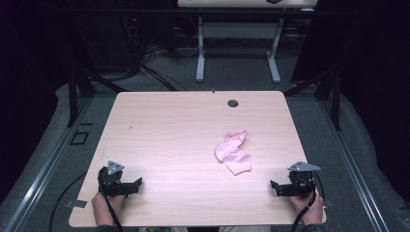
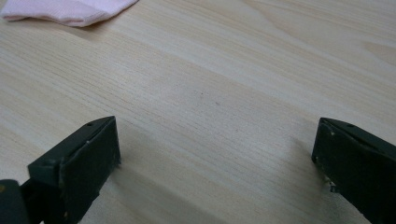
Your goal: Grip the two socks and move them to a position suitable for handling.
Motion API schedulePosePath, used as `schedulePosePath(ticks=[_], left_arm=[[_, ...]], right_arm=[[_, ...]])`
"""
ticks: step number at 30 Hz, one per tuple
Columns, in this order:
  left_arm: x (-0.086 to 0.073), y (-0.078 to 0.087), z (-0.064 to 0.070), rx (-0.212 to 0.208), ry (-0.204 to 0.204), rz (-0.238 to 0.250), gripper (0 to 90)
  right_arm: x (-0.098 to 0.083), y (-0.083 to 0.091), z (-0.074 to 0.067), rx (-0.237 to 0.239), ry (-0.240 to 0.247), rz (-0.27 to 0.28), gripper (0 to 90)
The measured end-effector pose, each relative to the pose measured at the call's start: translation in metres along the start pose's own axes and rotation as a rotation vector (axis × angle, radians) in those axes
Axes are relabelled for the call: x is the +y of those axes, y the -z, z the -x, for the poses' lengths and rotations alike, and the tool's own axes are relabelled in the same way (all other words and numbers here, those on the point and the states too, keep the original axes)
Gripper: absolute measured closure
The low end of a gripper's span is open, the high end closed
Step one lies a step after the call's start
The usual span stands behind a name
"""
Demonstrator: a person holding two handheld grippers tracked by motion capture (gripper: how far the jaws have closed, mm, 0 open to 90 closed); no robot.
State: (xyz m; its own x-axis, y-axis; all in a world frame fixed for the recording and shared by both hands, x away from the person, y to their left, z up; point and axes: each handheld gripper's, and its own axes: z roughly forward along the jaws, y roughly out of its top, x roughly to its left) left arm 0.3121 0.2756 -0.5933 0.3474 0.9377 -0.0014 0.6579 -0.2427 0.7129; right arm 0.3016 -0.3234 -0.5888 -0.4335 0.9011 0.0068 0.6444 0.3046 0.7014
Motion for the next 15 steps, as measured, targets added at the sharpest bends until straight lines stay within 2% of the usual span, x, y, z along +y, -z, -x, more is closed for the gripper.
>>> schedulePosePath(ticks=[15], left_arm=[[0.0001,-0.0001,0.0001,0.002,0.002,0.0,0.0]], right_arm=[[0.0003,0.0001,0.0003,-0.003,0.0,-0.001,1.1]])
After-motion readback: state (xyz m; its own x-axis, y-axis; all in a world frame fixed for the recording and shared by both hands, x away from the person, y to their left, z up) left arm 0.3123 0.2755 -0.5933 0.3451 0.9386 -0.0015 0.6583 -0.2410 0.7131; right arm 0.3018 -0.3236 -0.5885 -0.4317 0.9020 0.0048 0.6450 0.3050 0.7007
